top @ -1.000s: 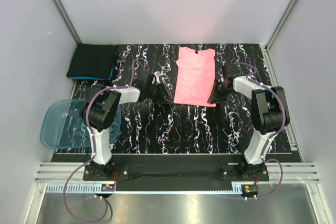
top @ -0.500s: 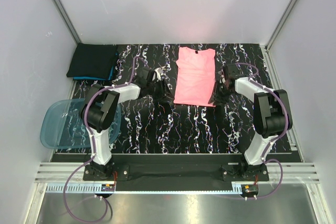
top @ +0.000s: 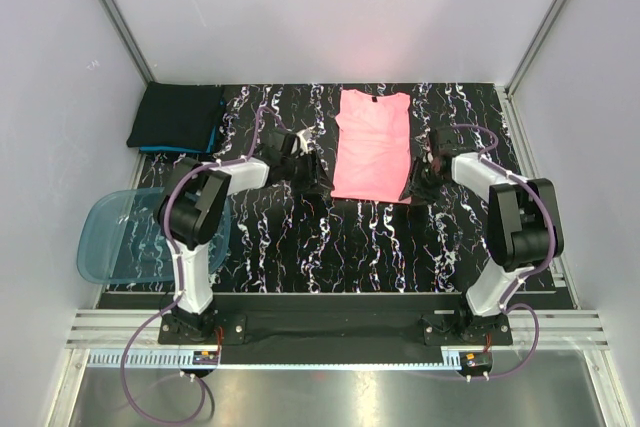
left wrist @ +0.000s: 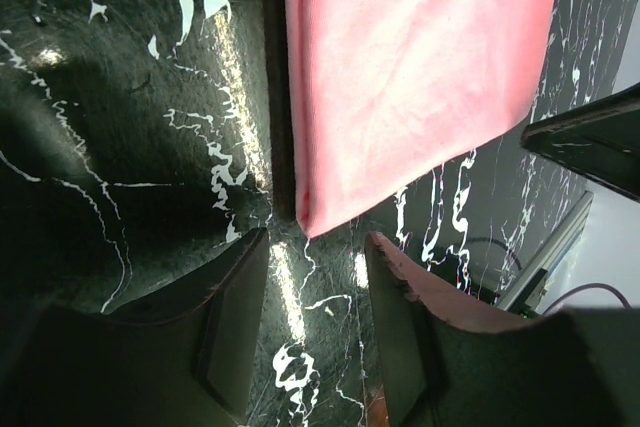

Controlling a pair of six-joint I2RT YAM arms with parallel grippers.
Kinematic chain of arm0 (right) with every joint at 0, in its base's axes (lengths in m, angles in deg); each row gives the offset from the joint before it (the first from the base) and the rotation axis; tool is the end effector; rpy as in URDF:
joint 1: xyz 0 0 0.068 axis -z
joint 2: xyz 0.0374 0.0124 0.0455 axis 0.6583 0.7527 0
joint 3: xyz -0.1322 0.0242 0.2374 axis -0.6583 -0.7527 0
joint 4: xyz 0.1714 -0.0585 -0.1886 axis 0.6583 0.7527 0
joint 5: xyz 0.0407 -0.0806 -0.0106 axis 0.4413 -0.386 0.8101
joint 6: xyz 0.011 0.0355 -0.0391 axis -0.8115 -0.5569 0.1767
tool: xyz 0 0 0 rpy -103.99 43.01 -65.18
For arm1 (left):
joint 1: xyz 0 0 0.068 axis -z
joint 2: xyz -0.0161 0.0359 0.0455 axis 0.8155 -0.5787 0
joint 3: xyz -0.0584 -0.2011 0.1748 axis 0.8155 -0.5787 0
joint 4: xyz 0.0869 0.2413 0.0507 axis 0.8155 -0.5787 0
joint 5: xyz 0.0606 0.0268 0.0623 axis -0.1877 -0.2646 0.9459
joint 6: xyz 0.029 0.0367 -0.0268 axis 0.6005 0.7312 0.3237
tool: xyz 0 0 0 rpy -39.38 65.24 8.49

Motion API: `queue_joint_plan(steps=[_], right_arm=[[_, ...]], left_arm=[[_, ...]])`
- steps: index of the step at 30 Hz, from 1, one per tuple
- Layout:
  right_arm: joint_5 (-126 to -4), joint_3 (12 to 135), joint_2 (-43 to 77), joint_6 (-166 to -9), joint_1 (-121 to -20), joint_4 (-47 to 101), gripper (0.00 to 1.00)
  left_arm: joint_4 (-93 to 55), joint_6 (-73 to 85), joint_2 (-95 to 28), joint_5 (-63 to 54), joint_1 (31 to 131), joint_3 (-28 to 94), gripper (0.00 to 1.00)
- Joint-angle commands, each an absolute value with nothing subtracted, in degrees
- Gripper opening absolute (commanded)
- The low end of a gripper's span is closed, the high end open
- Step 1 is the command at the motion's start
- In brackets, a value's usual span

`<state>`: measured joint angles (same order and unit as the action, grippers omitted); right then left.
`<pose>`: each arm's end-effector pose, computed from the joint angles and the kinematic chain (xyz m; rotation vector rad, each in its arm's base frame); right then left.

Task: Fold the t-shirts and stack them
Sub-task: Fold the tshirt

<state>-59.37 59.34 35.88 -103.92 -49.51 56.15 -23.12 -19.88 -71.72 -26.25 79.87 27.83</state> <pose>0.3293 0.0565 0.1660 0.3025 2.7932 0.4544 0.3607 -0.1897 0.1434 -0.0117 2.5775 -1.0993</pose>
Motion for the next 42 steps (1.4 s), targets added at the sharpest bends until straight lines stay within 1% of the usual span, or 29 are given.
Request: queue_joint_plan(steps=[1,4,6,12,13,14,18,19,21,22,23,26,32,39,42], right_arm=[[-60.1,61.3,32.6,-104.3,-48.8,57.9,0.46],[-61.0,60.7,33.2,-105.1,-47.8,58.0,0.53],[-60.2,60.7,34.5,-105.6,-47.0,57.0,0.56],[-59.3,60.9,38.8,-106.0,-45.9,54.9,0.55],[-58.9,60.7,38.9,-105.9,-45.8,54.5,0.54],[-58.2,60.2,39.3,-105.8,-45.8,53.4,0.52],[-56.1,58.4,39.6,-105.8,-45.7,51.5,0.45],[-55.7,57.4,39.7,-105.9,-45.7,51.2,0.37],[-55.3,56.4,39.5,-106.1,-45.7,50.8,0.23],[-55.3,56.1,38.8,-106.1,-45.7,50.9,0.14],[-55.2,55.1,38.3,-106.1,-45.7,51.3,0.0],[-55.4,53.4,34.5,-107.2,-45.7,53.8,0.0],[-55.1,47.0,22.1,-111.9,-46.4,59.0,0.0],[-56.6,39.5,8.5,-118.3,-55.1,62.9,0.0],[-58.1,38.1,2.2,-120.8,-56.7,65.4,0.0]], left_arm=[[-21.3,-19.0,-72.6,-29.0,80.0,30.5,0.49],[-21.4,-18.9,-73.3,-28.6,80.0,30.7,0.5],[-22.1,-19.3,-74.4,-28.6,80.0,31.1,0.5],[-24.3,-19.8,-76.7,-27.4,80.1,31.8,0.48],[-24.2,-20.1,-77.4,-28.1,80.1,31.8,0.48],[-22.8,-20.5,-77.6,-28.7,80.1,31.4,0.45],[-19.7,-22.3,-77.5,-31.0,80.1,29.5,0.29],[-19.5,-22.5,-77.6,-31.9,80.2,29.3,0.16],[-19.0,-22.9,-77.4,-32.7,80.2,28.4,0.03],[-18.7,-23.2,-77.1,-32.9,80.1,27.8,0.0],[-17.3,-23.7,-76.0,-33.1,80.1,27.0,0.0],[-15.0,-25.9,-73.0,-33.5,80.2,22.4,0.0],[-13.8,-28.3,-60.5,-32.1,82.8,9.8,0.0],[-12.3,-33.3,-45.5,-28.8,87.3,-4.9,0.0],[-13.8,-34.6,-38.4,-26.2,88.3,-8.3,0.0]])
